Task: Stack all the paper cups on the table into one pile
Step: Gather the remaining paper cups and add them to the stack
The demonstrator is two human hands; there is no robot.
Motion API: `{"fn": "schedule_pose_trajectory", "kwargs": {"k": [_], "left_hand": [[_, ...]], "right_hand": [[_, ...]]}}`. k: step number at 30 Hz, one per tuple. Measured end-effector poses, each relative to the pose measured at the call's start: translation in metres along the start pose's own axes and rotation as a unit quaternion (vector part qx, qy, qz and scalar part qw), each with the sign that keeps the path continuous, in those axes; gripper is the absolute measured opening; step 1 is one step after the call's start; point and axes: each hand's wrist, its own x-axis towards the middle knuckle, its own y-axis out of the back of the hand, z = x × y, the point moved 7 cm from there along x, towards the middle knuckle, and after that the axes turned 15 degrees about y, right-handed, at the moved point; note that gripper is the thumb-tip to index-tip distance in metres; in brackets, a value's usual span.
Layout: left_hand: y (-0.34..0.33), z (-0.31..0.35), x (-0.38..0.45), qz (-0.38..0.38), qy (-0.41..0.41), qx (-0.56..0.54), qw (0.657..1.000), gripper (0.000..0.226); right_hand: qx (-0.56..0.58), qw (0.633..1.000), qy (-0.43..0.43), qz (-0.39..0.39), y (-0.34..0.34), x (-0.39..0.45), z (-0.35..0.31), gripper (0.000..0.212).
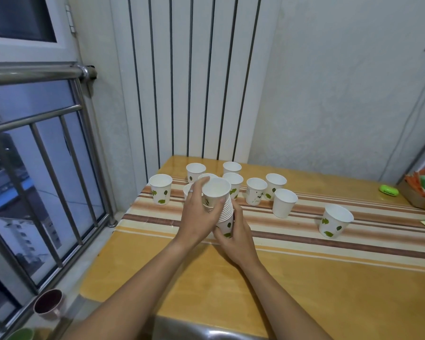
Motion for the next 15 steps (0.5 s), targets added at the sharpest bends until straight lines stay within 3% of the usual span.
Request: {"fn": "schedule_pose_trajectory", "kwargs": {"k": [5, 10, 15], "left_hand": [[-0.010, -0.023, -0.001, -0.026, 0.043, 0.021, 0.999, 0.054], [-0.012, -0.031, -0.002, -0.053, 0.080, -0.026, 0.995, 0.060], [-0.006, -0.036, 0.006, -0.059, 0.089, -0.028, 0.994, 0.046]], "right_hand": [[0.001, 1.000, 0.002, -0.004, -0.001, 0.000, 0.000, 0.082], [-0.002, 1.000, 0.013, -0.016, 0.000, 0.003, -0.003, 0.085], [0.005, 1.000, 0.006, -0.024, -0.003, 0.006, -0.001, 0.088]]}}
